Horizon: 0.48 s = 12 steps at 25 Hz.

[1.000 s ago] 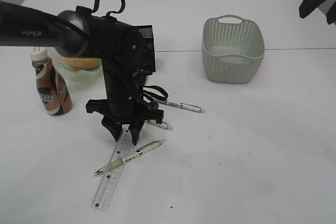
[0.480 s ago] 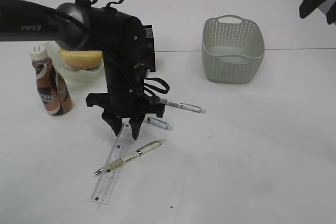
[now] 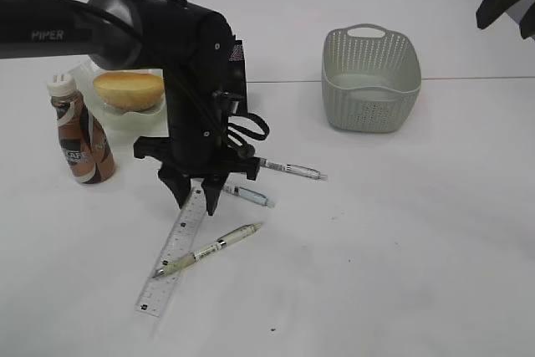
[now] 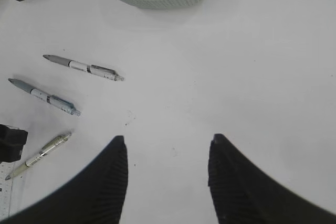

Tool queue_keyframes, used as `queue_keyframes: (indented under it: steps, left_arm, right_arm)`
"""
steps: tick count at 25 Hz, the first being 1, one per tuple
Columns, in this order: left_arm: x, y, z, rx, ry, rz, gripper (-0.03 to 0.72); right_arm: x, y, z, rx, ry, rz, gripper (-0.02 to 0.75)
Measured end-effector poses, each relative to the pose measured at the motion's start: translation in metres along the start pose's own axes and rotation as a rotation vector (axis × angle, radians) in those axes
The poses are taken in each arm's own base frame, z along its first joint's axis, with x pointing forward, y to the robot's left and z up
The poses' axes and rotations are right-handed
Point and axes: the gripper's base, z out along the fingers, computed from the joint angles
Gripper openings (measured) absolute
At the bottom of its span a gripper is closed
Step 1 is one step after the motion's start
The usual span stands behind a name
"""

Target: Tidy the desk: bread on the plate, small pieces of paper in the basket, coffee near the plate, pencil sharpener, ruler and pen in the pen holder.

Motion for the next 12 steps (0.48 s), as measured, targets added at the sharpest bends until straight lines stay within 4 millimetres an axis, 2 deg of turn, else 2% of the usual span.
queue_keyframes:
  steps: [4,12]
  left_arm:
    - [0.001,0.001,-0.009,0.005,-0.014,0.024,0.278]
    - [0.007,0.006,-0.060,0.047,-0.129,0.108,0.278]
  right_arm:
    - [0.000,0.000,0.000,0.000,0.000,0.000,0.371]
    - [0.000,0.000,0.000,0.000,0.000,0.000,0.371]
